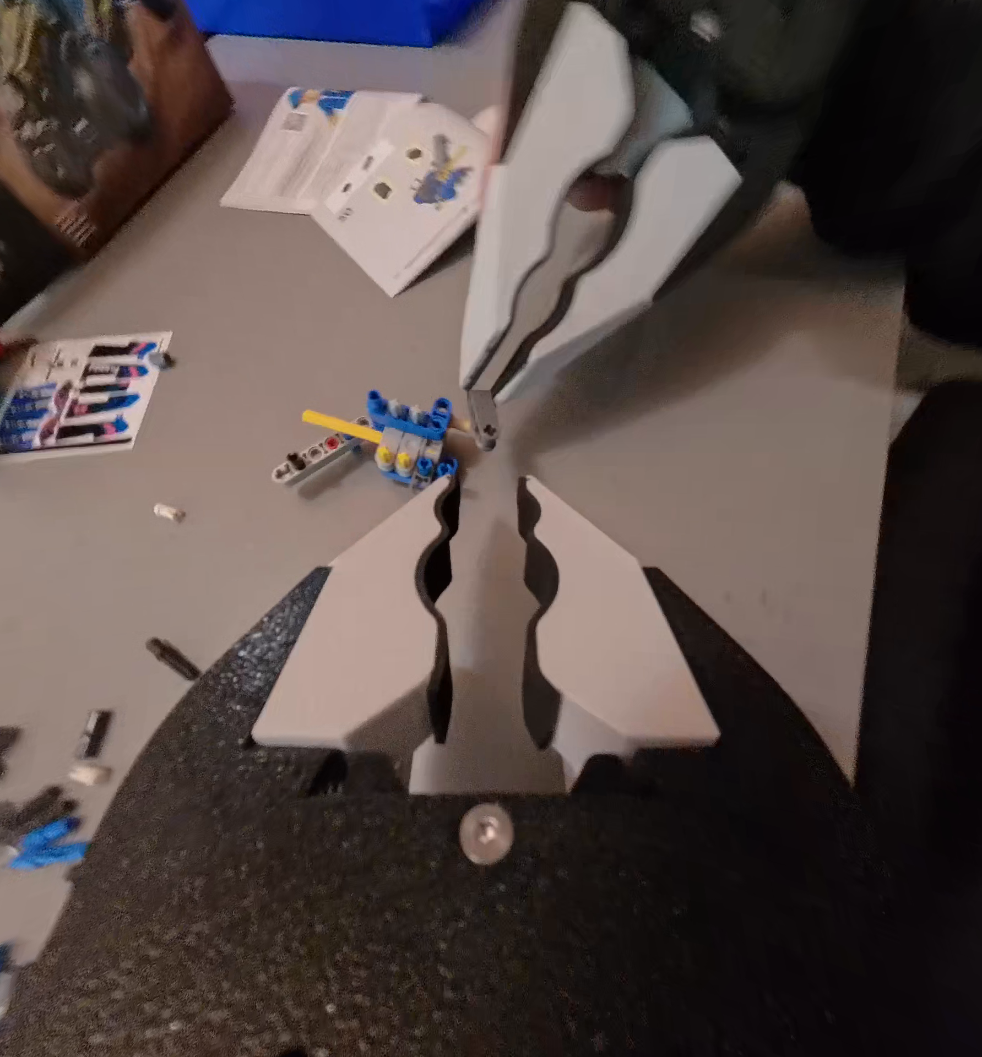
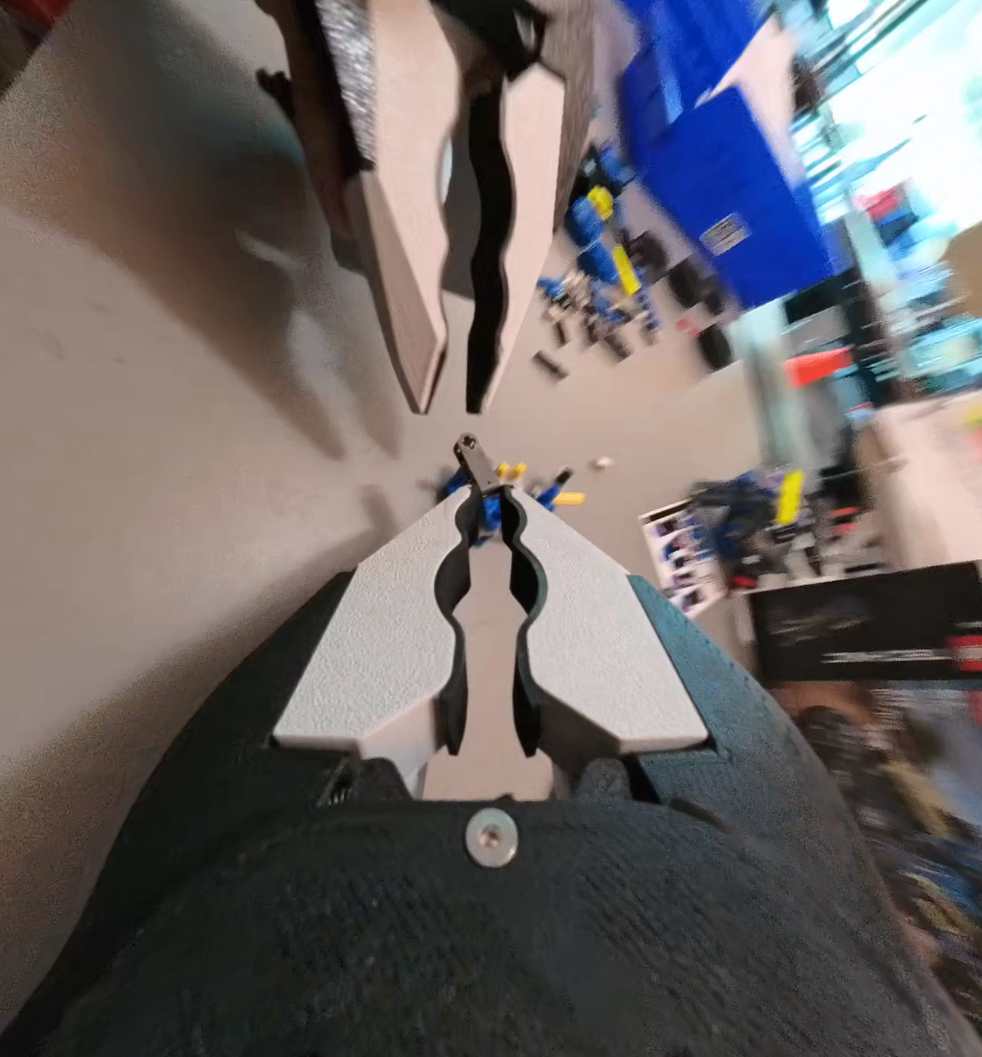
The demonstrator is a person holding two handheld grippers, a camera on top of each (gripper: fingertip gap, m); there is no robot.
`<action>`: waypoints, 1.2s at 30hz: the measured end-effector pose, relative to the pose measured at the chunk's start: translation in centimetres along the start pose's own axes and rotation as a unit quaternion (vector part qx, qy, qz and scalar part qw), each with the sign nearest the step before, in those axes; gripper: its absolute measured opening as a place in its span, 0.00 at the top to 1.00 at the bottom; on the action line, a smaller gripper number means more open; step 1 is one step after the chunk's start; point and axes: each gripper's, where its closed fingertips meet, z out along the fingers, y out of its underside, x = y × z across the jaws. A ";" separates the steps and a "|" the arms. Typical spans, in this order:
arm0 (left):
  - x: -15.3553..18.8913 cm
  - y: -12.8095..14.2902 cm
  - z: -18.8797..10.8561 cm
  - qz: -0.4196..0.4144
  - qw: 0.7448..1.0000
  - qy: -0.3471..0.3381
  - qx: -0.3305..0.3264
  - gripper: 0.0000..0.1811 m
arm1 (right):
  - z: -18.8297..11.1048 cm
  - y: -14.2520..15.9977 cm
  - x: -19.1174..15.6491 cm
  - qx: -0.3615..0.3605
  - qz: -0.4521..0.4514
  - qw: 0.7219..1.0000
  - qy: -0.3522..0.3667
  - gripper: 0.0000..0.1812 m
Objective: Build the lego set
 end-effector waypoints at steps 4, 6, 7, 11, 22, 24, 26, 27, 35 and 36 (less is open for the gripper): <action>0.3 -2.1 -1.2 -0.095 0.992 0.049 0.069 0.88 | -0.7 -2.5 0.7 -0.002 -0.113 0.986 0.120 0.97; 1.2 -2.8 -1.7 -0.121 0.984 0.092 0.090 0.86 | -0.8 -3.3 0.6 -0.002 -0.146 0.978 0.150 0.98; 1.5 -3.2 -1.9 -0.128 0.981 0.106 0.100 0.86 | -0.8 -3.6 0.3 0.000 -0.152 0.977 0.152 0.98; 1.4 -3.3 -2.4 -0.115 0.983 0.104 0.102 0.97 | -1.0 -4.6 0.0 0.002 -0.194 0.965 0.177 0.98; 1.8 -0.5 -1.6 -0.021 0.995 0.091 0.035 0.97 | -0.5 -4.6 -1.2 0.012 -0.183 0.967 0.175 1.00; 1.8 0.1 -1.2 0.008 0.997 0.079 0.024 0.97 | -0.1 -3.9 -1.7 -0.001 -0.182 0.971 0.154 1.00; 1.2 0.9 -0.7 0.056 0.997 0.045 -0.002 0.97 | 0.3 -2.2 -2.5 -0.030 -0.135 0.985 0.103 1.00; 1.1 1.2 -0.4 0.092 0.995 0.027 -0.014 0.97 | 0.3 -1.5 -3.0 -0.038 -0.094 0.992 0.073 0.99; 1.9 2.9 1.5 0.235 0.964 0.008 -0.124 0.97 | -0.3 0.0 -4.0 -0.046 0.269 0.961 -0.041 0.89; 2.0 2.9 1.6 0.219 0.967 0.019 -0.125 0.97 | -0.3 -0.1 -3.9 -0.039 0.286 0.957 -0.035 0.90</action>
